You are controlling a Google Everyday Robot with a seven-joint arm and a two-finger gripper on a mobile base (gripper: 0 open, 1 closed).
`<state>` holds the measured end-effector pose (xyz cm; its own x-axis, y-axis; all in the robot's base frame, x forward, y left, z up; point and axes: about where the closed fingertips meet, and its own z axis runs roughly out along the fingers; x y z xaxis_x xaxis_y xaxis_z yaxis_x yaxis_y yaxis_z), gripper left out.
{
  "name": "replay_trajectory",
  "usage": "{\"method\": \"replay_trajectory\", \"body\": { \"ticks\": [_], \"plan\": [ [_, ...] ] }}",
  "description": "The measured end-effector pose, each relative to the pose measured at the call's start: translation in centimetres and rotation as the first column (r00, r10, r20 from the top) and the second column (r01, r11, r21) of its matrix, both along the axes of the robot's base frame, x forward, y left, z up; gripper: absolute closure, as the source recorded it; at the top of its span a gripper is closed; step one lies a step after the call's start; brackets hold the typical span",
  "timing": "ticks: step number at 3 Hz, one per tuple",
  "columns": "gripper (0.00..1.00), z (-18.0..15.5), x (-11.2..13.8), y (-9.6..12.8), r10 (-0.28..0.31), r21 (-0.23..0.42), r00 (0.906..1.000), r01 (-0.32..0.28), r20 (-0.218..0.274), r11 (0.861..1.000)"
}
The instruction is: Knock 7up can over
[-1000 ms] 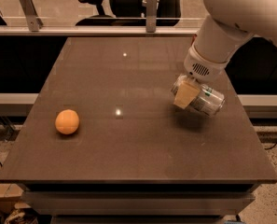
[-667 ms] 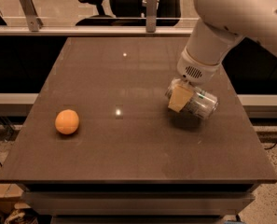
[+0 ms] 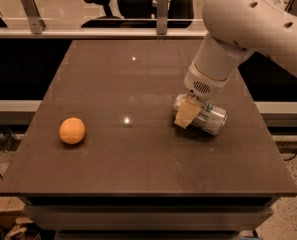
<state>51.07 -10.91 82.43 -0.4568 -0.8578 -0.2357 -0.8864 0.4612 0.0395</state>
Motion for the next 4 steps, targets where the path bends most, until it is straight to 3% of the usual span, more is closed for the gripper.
{"method": "replay_trajectory", "body": {
  "ticks": [1, 2, 4],
  "plan": [
    [1.0, -0.66, -0.27, -0.31, -0.008, -0.003, 0.9998, 0.008, -0.018, 1.0],
    [0.82, -0.43, -0.27, -0.31, -0.008, -0.003, 0.9998, 0.008, -0.018, 1.0],
    [0.35, -0.33, -0.39, -0.25, -0.007, -0.004, 0.9999, 0.007, -0.014, 1.0]
  ]
}}
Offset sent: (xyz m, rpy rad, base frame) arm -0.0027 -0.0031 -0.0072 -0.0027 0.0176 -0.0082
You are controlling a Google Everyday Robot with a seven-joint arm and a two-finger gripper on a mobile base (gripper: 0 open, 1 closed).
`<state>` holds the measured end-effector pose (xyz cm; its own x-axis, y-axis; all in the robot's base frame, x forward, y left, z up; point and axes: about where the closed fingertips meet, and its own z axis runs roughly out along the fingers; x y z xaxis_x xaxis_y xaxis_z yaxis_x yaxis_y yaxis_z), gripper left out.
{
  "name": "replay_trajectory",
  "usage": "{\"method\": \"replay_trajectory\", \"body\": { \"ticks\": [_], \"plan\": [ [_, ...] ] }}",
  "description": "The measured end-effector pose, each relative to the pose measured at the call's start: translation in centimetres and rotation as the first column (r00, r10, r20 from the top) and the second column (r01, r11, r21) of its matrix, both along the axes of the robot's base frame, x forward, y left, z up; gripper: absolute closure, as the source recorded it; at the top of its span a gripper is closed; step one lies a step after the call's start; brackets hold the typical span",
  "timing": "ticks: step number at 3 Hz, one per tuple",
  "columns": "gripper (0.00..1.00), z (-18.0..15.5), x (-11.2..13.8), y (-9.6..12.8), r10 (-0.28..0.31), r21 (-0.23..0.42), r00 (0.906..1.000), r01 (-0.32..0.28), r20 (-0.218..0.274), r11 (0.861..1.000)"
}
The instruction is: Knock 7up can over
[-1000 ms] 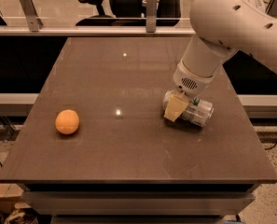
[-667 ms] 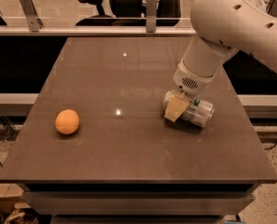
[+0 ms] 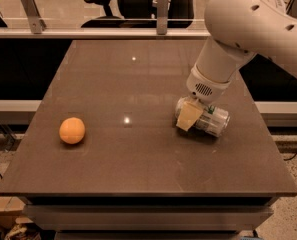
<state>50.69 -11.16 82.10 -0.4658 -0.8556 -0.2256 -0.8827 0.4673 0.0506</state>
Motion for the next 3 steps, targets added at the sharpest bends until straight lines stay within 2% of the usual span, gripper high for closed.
{"method": "replay_trajectory", "body": {
  "ticks": [1, 2, 3],
  "plan": [
    [0.12, 0.05, -0.06, 0.02, 0.001, -0.001, 1.0, -0.001, 0.002, 1.0],
    [0.0, 0.09, -0.12, 0.05, 0.001, -0.001, 1.0, -0.001, 0.003, 1.0],
    [0.0, 0.1, -0.12, 0.05, 0.001, -0.001, 1.0, -0.001, 0.003, 1.0]
  ]
}}
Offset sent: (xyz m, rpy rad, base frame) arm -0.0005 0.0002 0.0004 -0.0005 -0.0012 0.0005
